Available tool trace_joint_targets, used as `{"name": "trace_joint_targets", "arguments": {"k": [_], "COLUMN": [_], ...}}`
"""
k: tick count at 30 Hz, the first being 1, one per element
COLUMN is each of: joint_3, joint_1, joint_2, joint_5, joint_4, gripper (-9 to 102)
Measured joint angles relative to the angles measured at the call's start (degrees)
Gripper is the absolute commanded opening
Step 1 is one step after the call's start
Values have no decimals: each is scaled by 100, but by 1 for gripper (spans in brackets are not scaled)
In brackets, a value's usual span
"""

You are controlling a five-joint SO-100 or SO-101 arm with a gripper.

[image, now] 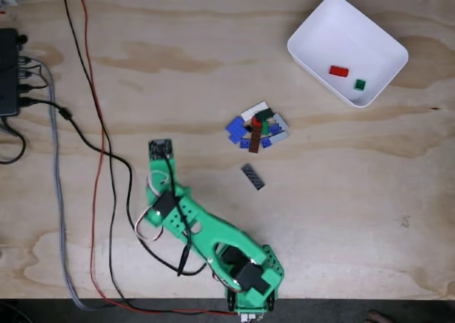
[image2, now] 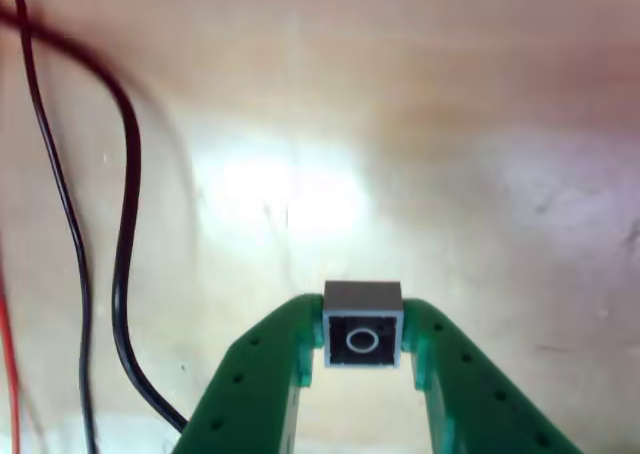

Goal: Put all lego bricks in the bin.

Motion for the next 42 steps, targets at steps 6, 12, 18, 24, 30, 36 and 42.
{"name": "trace_joint_targets", "arguments": {"k": [6,12,18,24,30,36,42], "joint_3": [-1415,-1468,-1986,-2804,-3270,-3278,-2303], "joint_1": [3278,5730,7172,7761,7752,7594,7295], "joint_2": [-325,-1512,-2681,-3832,-4535,-4535,-3199], "joint_5": [-1670,-2830,-3217,-3252,-3322,-3138,-2918], "joint_4": [-457,-1767,-3472,-4518,-4649,-4421,-3357], "gripper": [0,0,0,0,28,38,28]}}
